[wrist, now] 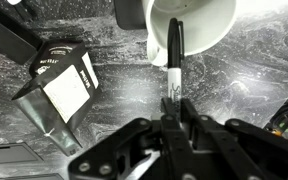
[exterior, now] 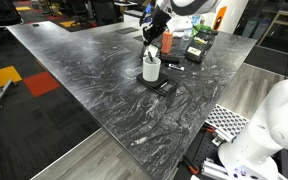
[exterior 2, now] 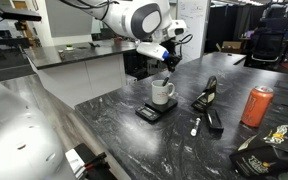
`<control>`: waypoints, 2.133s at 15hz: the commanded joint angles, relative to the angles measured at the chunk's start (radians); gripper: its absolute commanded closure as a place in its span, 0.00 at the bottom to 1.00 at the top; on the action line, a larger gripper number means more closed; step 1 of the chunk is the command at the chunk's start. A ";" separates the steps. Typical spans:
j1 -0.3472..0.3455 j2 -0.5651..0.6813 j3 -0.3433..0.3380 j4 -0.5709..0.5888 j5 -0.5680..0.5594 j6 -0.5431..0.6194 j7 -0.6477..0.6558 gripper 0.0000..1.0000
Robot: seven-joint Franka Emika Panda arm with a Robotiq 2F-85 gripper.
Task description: Pick up the marker on the left and put it in the white mug
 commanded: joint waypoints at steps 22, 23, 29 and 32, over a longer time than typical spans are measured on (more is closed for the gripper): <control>-0.102 -0.010 0.012 -0.014 -0.092 -0.160 0.176 0.00; -0.111 -0.013 0.008 -0.002 -0.098 -0.200 0.200 0.00; -0.148 -0.003 -0.056 0.111 -0.056 -0.530 0.208 0.00; -0.171 0.004 -0.085 0.127 -0.061 -0.671 0.200 0.00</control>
